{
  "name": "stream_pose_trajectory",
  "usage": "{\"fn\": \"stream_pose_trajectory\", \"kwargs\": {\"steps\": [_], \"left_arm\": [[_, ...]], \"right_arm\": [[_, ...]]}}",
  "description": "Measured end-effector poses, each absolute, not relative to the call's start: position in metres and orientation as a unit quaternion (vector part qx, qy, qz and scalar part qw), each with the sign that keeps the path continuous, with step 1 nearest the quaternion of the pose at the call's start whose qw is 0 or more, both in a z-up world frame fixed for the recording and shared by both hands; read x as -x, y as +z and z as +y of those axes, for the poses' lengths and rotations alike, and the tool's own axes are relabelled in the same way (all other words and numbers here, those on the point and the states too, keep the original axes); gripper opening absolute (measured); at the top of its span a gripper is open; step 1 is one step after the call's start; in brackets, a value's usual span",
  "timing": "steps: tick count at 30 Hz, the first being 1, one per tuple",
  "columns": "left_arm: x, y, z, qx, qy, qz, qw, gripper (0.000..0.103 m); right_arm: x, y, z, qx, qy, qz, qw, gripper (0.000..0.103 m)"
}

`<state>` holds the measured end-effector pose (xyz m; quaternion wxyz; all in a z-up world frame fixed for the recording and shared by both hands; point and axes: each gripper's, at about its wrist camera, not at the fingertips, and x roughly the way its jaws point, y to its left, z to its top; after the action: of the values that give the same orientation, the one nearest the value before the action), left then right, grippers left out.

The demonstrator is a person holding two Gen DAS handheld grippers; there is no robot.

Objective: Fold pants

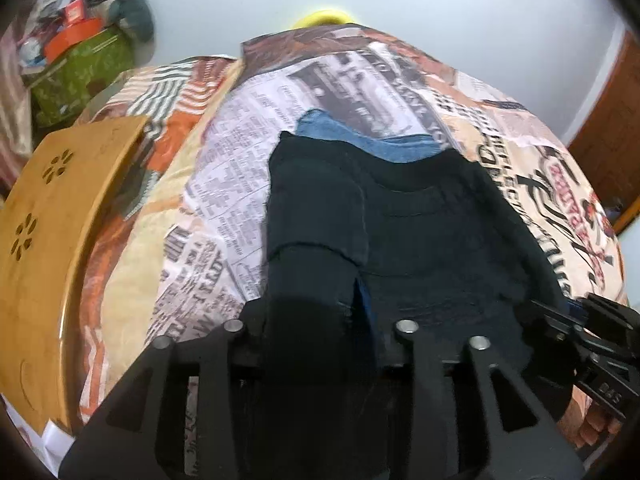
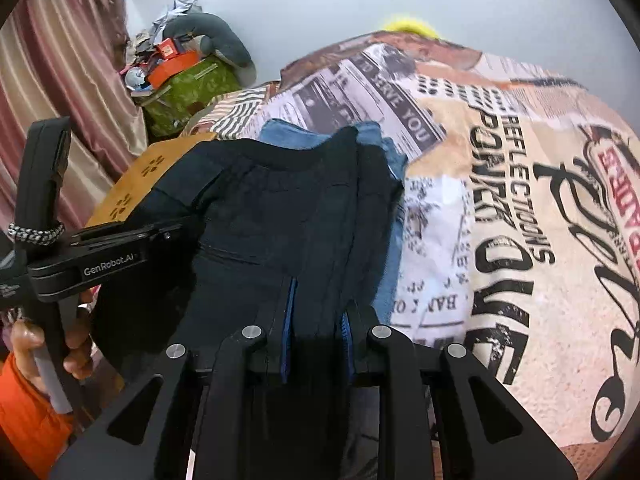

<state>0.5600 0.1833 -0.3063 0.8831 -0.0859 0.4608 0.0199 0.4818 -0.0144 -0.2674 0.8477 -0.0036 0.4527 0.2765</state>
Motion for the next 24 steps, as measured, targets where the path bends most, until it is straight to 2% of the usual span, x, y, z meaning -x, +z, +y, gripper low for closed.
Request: {"fn": "stream_pose_trajectory", "kwargs": {"steps": [1,4,10,20,24], "left_arm": [[-0.559,-0.305,0.184,0.085,0.029,0.464,0.881,0.049],[-0.555,-0.298,0.184,0.067,0.039,0.471,0.879,0.052],[-0.522,-0.240,0.179,0.035,0.051,0.447,0.892,0.052],[-0.404,-0.093,0.139,0.009,0.029,0.308,0.951,0.053],[-0.356,-0.047,0.123,0.015,0.017,0.261,0.965,0.053]], "right_arm": [[-0.480,-0.265,-0.016,0.011,0.271,0.454,0.849,0.020],[-0.472,-0.256,-0.016,0.048,0.258,0.457,0.850,0.022],[-0.446,-0.210,-0.025,0.098,0.244,0.418,0.870,0.025],[-0.362,-0.072,-0.063,0.022,0.274,0.297,0.915,0.025],[-0.312,-0.023,-0.070,0.025,0.285,0.241,0.927,0.025]]}}
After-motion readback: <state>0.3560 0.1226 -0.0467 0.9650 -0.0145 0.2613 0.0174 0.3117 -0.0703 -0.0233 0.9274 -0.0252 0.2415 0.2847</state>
